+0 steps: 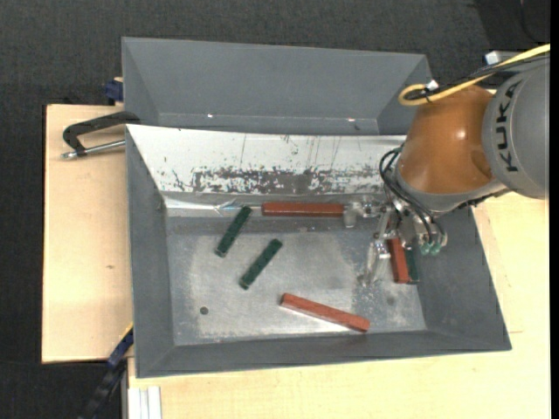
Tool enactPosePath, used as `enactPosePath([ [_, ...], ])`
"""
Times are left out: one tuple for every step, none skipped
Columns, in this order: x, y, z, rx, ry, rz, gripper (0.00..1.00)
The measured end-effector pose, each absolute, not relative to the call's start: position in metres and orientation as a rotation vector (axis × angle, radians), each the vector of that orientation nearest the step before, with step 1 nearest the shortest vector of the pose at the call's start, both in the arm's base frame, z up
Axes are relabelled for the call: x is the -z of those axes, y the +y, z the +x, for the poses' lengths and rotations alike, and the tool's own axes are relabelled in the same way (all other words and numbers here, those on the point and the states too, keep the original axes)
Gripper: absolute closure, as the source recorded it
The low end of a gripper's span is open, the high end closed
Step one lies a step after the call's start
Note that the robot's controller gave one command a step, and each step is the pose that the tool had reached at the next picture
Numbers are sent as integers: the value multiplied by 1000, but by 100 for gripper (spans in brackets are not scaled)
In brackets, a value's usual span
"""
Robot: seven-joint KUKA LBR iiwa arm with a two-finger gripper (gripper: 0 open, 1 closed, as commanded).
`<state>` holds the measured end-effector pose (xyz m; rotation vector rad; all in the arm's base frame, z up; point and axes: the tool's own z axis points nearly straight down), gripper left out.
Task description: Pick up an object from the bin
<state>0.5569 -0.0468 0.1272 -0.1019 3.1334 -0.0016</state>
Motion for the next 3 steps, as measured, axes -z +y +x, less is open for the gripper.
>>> enactPosePath([
  [-116, -6, 535, -1, 3139, -165, 0],
  [-102, 14, 538, -4, 3141, 79, 0],
  [-90, 5, 528, -3, 3127, 304, 0],
])
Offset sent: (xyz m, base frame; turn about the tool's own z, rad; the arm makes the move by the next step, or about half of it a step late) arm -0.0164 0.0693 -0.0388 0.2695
